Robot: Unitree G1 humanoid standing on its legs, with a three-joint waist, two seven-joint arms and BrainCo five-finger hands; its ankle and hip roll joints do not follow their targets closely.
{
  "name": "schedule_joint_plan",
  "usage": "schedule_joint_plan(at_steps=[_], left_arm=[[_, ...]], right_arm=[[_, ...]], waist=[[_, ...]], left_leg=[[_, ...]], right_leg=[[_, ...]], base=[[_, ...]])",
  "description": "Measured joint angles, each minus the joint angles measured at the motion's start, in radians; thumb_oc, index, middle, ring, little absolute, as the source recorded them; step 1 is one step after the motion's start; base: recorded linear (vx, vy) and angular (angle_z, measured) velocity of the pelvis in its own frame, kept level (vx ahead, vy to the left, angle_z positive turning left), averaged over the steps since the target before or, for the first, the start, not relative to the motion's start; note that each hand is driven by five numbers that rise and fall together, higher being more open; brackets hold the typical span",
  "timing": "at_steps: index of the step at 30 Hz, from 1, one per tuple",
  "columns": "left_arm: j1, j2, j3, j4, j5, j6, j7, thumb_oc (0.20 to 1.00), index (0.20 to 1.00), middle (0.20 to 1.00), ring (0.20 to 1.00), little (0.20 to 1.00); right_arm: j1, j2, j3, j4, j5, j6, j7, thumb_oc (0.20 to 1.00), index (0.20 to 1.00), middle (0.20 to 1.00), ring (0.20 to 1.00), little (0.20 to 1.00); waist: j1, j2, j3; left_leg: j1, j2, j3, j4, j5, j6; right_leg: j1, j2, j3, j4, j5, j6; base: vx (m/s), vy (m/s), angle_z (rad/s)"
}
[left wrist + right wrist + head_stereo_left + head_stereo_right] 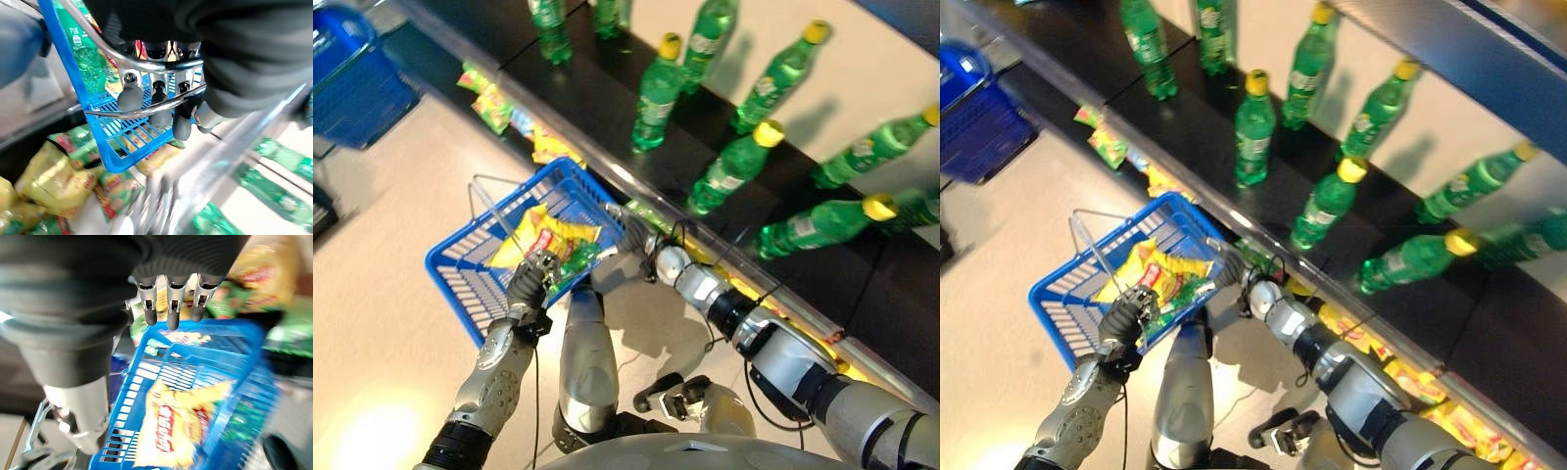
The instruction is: Pick up the snacks into the basket
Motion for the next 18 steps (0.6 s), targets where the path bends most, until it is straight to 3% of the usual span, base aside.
schedule_joint_plan(at_steps=[8,18], left_arm=[[0.039,-0.078,0.082,0.233,0.081,-0.001,-0.019,0.200,0.200,0.200,0.200,0.200],[0.046,-0.129,0.094,0.372,0.164,0.000,-0.035,0.200,0.200,0.200,0.200,0.200]], right_arm=[[0.255,-0.062,-0.018,0.011,0.163,-0.012,0.118,1.000,1.000,1.000,1.000,1.000],[0.330,0.008,-0.050,0.116,0.341,-0.008,0.216,1.000,1.000,1.000,1.000,1.000]], waist=[[-0.091,-0.021,-0.137],[-0.119,-0.035,-0.245]], left_leg=[[0.090,-0.033,0.049,-0.096,0.006,0.000],[0.179,-0.081,0.086,-0.212,0.023,0.004]], right_leg=[[0.046,0.010,0.018,-0.132,0.078,0.025],[0.106,0.029,0.026,-0.291,0.163,0.050]], base=[[0.07,0.034,-0.17],[0.06,0.020,-0.07]])
